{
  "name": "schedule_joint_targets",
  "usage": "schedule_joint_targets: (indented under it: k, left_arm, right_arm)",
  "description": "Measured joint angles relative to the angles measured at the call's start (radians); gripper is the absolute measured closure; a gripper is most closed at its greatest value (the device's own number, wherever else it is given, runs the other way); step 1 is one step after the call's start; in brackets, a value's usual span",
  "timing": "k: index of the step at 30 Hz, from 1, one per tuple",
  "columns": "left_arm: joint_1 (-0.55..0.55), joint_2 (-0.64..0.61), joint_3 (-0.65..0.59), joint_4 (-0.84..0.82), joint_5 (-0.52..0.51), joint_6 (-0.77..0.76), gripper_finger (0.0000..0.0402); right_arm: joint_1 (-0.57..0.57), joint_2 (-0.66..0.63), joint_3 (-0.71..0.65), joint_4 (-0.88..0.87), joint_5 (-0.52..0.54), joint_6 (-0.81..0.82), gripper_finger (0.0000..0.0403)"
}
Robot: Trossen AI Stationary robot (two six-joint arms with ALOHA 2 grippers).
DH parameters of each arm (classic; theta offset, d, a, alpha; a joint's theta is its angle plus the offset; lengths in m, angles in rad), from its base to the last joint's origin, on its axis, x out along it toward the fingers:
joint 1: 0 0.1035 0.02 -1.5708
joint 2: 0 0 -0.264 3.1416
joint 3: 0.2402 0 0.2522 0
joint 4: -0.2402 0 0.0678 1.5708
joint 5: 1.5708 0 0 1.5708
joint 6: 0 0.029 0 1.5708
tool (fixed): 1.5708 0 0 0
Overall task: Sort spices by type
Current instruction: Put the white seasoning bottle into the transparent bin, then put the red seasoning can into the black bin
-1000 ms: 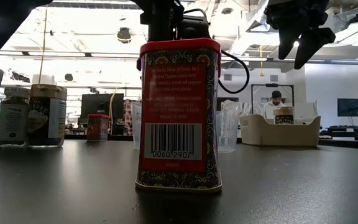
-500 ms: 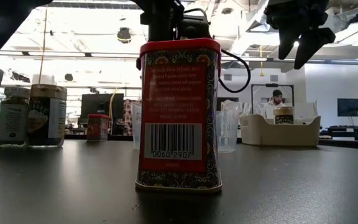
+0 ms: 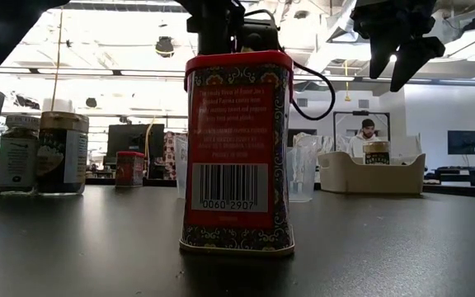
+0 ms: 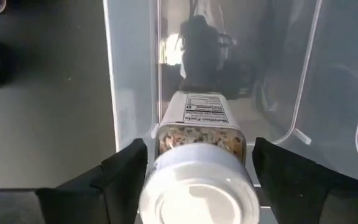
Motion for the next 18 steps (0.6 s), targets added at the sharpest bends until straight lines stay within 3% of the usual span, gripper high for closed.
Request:
schedule_joint_targets:
  k: [18]
  left_arm:
    - [0.003,-0.231,0.000,-0.050,-0.020,-0.059,0.0120]
  right_arm:
    - [0.000,0.000,0.000,0.001,0.000,0.025,0.0086]
